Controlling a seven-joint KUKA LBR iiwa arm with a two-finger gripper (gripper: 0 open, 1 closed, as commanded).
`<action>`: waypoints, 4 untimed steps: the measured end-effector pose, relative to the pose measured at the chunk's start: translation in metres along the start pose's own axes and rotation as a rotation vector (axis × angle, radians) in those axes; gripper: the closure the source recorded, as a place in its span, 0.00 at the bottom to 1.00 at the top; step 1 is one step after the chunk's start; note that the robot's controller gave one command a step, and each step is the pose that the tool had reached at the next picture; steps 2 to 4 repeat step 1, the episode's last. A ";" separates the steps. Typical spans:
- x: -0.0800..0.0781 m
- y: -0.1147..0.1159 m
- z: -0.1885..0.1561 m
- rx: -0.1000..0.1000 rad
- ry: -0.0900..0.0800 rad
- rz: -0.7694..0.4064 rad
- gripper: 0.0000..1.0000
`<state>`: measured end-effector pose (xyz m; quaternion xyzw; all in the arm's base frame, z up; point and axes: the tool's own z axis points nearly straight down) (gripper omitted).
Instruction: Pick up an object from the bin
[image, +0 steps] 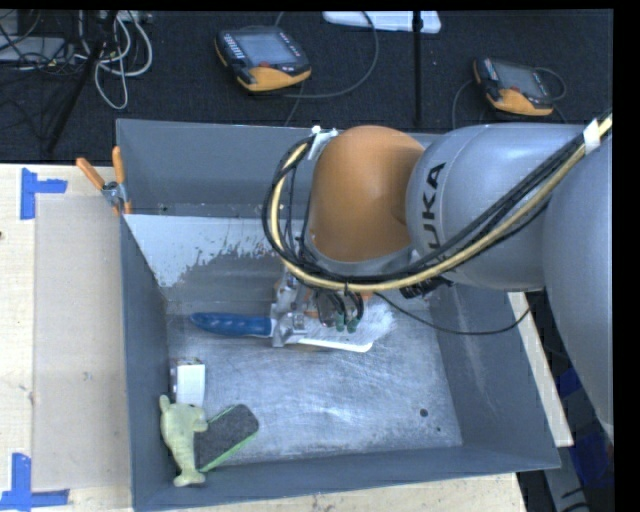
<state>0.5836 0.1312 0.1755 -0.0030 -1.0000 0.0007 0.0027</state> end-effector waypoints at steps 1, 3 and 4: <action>0.002 -0.002 -0.025 -0.001 -0.008 -0.010 1.00; 0.002 -0.002 -0.025 -0.001 -0.008 -0.010 1.00; 0.002 -0.002 -0.025 -0.001 -0.008 -0.010 1.00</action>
Offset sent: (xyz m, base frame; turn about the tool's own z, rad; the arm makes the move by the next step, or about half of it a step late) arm -0.0052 -0.0155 0.0870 -0.1029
